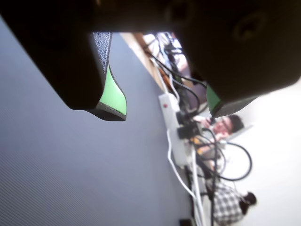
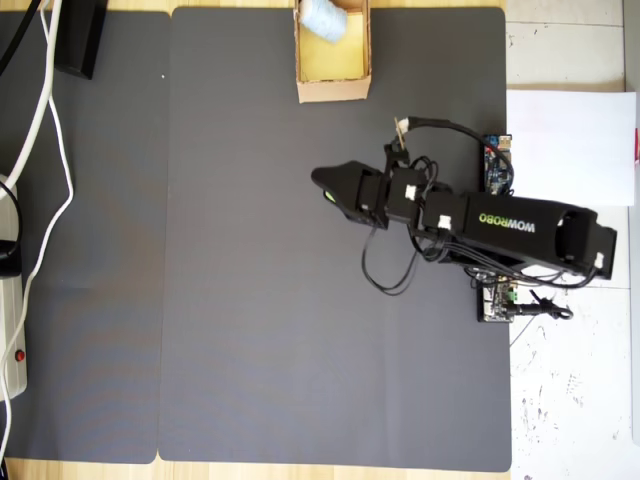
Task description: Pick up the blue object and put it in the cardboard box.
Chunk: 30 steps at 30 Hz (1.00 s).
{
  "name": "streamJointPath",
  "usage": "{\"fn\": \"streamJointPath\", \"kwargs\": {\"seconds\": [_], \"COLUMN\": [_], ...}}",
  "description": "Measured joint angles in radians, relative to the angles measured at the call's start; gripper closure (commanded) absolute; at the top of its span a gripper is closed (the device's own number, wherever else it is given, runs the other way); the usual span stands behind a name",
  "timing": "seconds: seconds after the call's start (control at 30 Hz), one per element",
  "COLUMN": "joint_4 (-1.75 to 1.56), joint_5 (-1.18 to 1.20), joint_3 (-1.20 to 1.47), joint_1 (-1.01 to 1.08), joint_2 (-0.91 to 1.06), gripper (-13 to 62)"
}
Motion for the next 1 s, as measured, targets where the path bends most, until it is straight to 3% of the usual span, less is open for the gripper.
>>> {"fn": "streamJointPath", "kwargs": {"seconds": [0.27, 1.0], "joint_4": [-0.002, 0.015], "joint_5": [0.009, 0.114], "joint_3": [0.186, 0.466], "joint_1": [-0.107, -0.175], "joint_2": [0.123, 0.129], "gripper": [15.4, 14.6]}}
